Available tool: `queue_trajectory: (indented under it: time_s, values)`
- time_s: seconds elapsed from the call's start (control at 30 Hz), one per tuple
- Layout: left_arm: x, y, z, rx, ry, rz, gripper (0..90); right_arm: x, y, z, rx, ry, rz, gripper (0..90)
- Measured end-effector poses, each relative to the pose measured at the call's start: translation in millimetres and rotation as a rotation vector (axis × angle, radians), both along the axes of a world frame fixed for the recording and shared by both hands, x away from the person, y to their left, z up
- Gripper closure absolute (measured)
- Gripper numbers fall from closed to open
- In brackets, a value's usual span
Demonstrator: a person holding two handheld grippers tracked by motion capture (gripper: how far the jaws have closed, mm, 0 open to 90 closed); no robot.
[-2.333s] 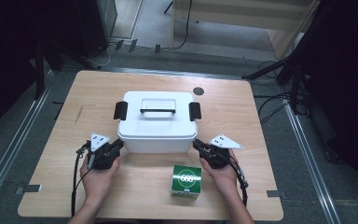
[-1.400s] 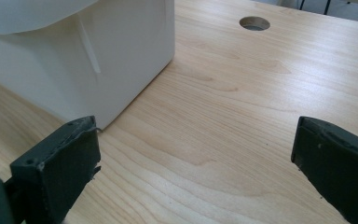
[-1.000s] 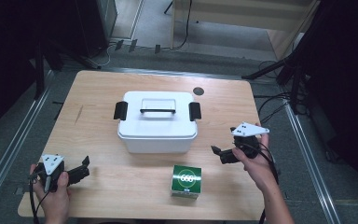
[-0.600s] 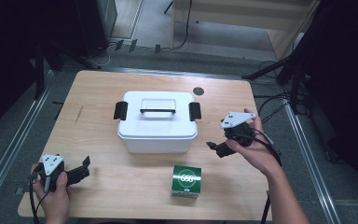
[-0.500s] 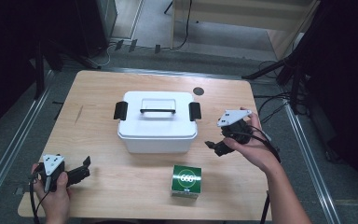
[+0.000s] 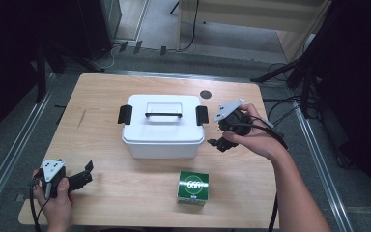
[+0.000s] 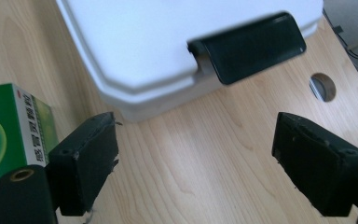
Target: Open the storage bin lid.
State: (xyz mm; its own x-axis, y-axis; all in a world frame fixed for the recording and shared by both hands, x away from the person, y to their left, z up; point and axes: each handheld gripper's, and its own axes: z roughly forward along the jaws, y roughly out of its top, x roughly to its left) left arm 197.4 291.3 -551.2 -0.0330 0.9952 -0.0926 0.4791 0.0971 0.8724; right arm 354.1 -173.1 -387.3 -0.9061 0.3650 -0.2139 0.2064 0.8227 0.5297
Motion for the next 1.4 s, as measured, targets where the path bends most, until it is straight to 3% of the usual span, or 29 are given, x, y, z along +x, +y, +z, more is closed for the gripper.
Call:
queue_trajectory:
  time_s: [0.17,0.6,0.7,0.9,1.07,1.4]
  values:
    - [0.1,0.9,-0.2,-0.009,0.001,0.002,0.0,6.0,10.0,8.0,0.025,0.012,0.028,13.5]
    - [-0.3,2.2,-0.1,-0.019,-0.001,0.001,0.0,19.4,38.1,35.0,-0.034,0.037,0.084,13.6]
    - [-0.4,3.2,-0.2,-0.032,-0.005,0.007,0.0,23.8,44.1,37.1,-0.04,0.016,0.084,20.9]
    - [-0.4,3.6,-0.4,-0.035,-0.006,0.006,0.0,29.8,56.7,34.3,-0.07,0.017,0.093,33.1]
    - [-0.4,3.9,-0.3,-0.036,-0.004,0.005,0.0,35.2,71.9,28.9,-0.111,0.028,0.151,50.8]
    - [0.0,4.5,-0.4,-0.041,-0.002,0.003,0.0,38.8,92.7,23.4,-0.141,0.036,0.232,56.8]
